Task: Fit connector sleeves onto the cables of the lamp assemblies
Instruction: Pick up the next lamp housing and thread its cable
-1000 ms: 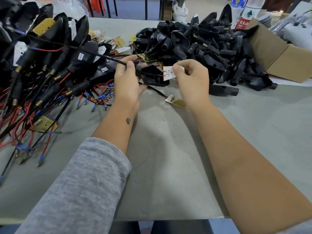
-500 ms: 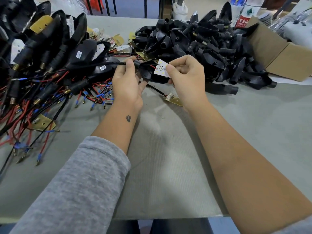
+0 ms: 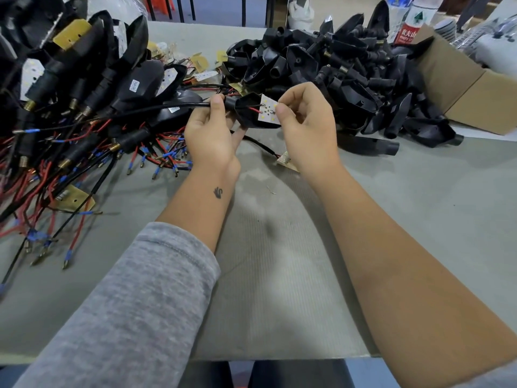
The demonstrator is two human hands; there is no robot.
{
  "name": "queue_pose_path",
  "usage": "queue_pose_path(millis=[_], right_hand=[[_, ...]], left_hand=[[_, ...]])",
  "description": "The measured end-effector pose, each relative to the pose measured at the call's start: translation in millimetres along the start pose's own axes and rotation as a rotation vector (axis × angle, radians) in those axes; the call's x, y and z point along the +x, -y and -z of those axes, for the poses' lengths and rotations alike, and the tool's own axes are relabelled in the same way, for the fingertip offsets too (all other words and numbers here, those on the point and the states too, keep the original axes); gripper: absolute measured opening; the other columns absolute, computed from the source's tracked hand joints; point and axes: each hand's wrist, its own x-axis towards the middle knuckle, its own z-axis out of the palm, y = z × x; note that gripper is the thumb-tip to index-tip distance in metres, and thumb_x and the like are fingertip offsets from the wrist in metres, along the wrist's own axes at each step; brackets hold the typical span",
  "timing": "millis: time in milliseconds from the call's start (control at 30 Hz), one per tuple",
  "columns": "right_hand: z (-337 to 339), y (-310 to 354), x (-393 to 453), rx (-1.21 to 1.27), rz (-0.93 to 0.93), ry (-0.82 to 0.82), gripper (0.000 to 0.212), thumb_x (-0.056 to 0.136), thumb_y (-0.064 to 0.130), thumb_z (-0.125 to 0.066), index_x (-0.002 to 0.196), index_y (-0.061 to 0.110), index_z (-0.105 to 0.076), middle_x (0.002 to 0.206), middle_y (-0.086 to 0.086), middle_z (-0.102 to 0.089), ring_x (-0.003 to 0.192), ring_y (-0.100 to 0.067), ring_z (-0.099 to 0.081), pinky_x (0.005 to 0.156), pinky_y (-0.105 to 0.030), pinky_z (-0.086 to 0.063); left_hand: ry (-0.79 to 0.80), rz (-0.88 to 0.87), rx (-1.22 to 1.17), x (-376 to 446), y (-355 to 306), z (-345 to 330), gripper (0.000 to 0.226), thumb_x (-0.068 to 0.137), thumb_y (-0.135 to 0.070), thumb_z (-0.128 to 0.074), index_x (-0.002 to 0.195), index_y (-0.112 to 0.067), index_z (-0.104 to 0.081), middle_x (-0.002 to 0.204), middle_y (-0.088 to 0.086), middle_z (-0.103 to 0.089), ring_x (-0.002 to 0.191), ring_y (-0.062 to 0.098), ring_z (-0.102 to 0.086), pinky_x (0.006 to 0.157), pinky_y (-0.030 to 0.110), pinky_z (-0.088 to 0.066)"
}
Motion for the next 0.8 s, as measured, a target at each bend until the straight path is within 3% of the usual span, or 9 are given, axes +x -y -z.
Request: queue_pose_path(millis=[167, 267, 400, 533, 633, 700, 800], right_hand=[[-3, -5, 3, -0.06, -0.11, -0.038, 0.019, 0.091, 0.008, -0.059, 0.079, 0.023, -0.055, 0.073, 0.006, -0.056, 0.068, -0.006, -0.051, 0.069, -0.024, -0.047], [-2, -9, 4, -0.07, -0.168, -0.081, 0.019, 0.089, 0.011, -0.063, 0.077, 0.025, -0.058, 0.07, 0.008, -0.058, 0.066, -0.004, -0.054, 0.064, -0.017, -0.046], [0, -15, 4, 0.009, -0.259, -0.147, 0.011, 0.087, 0.011, -0.067, 0.079, 0.019, -0.066, 0.074, 0.007, -0.063, 0.069, -0.002, -0.057, 0.059, -0.007, -0.045], [-1, -13, 5, 0.034, -0.263, -0.156, 0.012, 0.085, 0.01, -0.07, 0.077, 0.019, -0.068, 0.076, 0.004, -0.066, 0.074, -0.007, -0.06, 0.068, -0.016, -0.051], [-2, -10, 7, -0.112, -0.194, -0.164, 0.02, 0.082, 0.016, -0.072, 0.07, 0.029, -0.063, 0.091, 0.0, -0.067, 0.095, -0.017, -0.059, 0.083, -0.029, -0.049], [-1, -9, 7, -0.105, -0.205, -0.114, 0.018, 0.081, 0.014, -0.073, 0.081, 0.024, -0.058, 0.099, -0.002, -0.062, 0.091, -0.014, -0.056, 0.083, -0.028, -0.048], [6, -7, 5, 0.013, -0.271, 0.082, 0.03, 0.082, 0.008, -0.073, 0.1, 0.017, -0.05, 0.081, -0.002, -0.06, 0.074, -0.013, -0.056, 0.074, -0.03, -0.049]], left_hand=[[0.086, 0.049, -0.041, -2, -1, 0, 0.021, 0.105, -0.023, -0.039, 0.092, -0.014, -0.052, 0.094, 0.006, -0.068, 0.102, 0.026, -0.068, 0.087, 0.049, -0.057], [0.156, 0.059, 0.029, -4, 1, -1, 0.023, 0.106, -0.026, -0.037, 0.091, -0.015, -0.053, 0.095, 0.004, -0.071, 0.1, 0.025, -0.069, 0.089, 0.049, -0.056], [0.243, 0.03, 0.154, -7, 6, -3, 0.025, 0.105, -0.021, -0.04, 0.087, -0.015, -0.057, 0.094, 0.0, -0.071, 0.088, 0.018, -0.069, 0.08, 0.036, -0.059], [0.246, -0.017, 0.195, -10, 9, -4, 0.025, 0.105, -0.018, -0.042, 0.088, -0.014, -0.06, 0.095, -0.001, -0.069, 0.074, 0.006, -0.064, 0.072, 0.027, -0.057], [0.229, 0.009, 0.155, -8, 5, -3, 0.021, 0.105, -0.02, -0.041, 0.1, -0.01, -0.058, 0.097, 0.001, -0.069, 0.084, 0.014, -0.065, 0.08, 0.034, -0.058], [0.223, 0.032, 0.161, -7, 2, -2, 0.023, 0.105, -0.022, -0.04, 0.095, -0.012, -0.059, 0.096, 0.003, -0.071, 0.08, 0.015, -0.067, 0.078, 0.036, -0.058], [0.207, 0.015, 0.259, -4, 1, -1, 0.031, 0.105, -0.025, -0.04, 0.086, -0.016, -0.061, 0.096, 0.008, -0.074, 0.082, 0.018, -0.068, 0.075, 0.037, -0.057]])
